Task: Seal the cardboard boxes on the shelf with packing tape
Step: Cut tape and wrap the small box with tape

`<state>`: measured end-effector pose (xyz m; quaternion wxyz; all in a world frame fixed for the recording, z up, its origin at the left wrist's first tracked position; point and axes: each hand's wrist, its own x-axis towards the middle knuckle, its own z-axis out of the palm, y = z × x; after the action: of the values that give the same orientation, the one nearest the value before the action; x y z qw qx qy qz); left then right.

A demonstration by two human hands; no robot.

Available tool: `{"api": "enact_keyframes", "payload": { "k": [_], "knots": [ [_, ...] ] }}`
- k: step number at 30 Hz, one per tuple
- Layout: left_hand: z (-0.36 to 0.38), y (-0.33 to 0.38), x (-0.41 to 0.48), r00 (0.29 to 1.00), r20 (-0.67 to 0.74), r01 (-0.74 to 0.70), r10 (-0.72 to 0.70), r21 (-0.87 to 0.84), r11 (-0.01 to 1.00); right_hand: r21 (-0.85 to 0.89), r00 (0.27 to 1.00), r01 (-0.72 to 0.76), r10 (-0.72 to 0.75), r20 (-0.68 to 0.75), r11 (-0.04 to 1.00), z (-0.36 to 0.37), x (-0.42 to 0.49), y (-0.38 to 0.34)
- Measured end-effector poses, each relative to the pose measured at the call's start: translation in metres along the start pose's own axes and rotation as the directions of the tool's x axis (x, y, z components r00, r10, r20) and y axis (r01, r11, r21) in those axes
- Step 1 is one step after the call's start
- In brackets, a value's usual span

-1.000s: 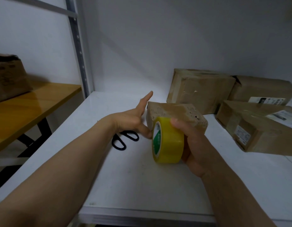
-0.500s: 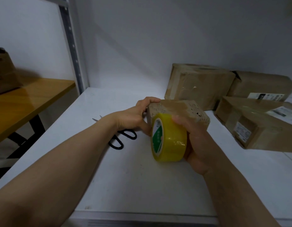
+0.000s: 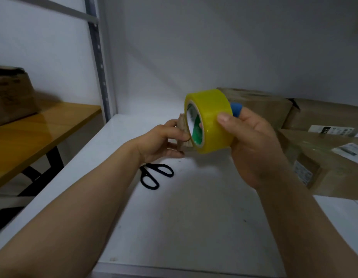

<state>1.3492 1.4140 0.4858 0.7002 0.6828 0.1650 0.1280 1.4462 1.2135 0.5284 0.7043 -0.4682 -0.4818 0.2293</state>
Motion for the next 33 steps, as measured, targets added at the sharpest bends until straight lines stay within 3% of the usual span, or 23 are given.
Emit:
{"api": "enact_keyframes", "payload": {
  "k": [6,14,16,18,20,22,24,29,33],
  "knots": [
    [0.006,0.009,-0.012,0.988,-0.077,0.134,-0.135,-0.029,0.991,0.018,0.996,-0.047,0.048,-0.074,0.999,0.010,0.022,0.002],
    [0.004,0.015,-0.011,0.976,-0.191,0.155,-0.109,0.247,0.957,0.014,0.978,-0.080,0.081,-0.191,0.997,0.013,0.053,0.006],
    [0.002,0.016,-0.013,0.975,-0.221,0.123,-0.038,0.388,0.913,-0.011,0.976,-0.114,0.111,-0.185,0.993,0.017,0.057,0.009],
    [-0.007,0.015,-0.015,0.977,-0.214,0.063,0.025,0.394,0.917,-0.043,0.976,-0.152,0.143,-0.164,0.987,0.019,0.061,0.011],
    [-0.011,0.015,-0.019,0.972,-0.149,-0.105,0.183,0.421,0.901,-0.057,0.976,-0.161,0.150,-0.159,0.985,0.022,0.065,0.012],
    [-0.005,0.015,-0.020,0.923,-0.035,-0.321,0.382,0.475,0.819,-0.047,0.976,-0.159,0.149,-0.158,0.986,0.023,0.068,0.012],
    [0.004,0.012,-0.010,0.873,0.001,-0.430,0.488,0.473,0.769,-0.019,0.974,-0.168,0.163,-0.157,0.986,0.024,0.069,0.014],
    [0.010,-0.006,0.014,0.889,-0.072,-0.406,0.452,0.333,0.851,0.074,0.954,-0.202,0.213,-0.211,0.977,0.023,0.070,0.019],
    [0.008,-0.010,0.020,0.890,-0.069,-0.410,0.451,0.314,0.857,0.087,0.951,-0.181,0.197,-0.240,0.980,0.029,0.068,0.014]
  ]
}}
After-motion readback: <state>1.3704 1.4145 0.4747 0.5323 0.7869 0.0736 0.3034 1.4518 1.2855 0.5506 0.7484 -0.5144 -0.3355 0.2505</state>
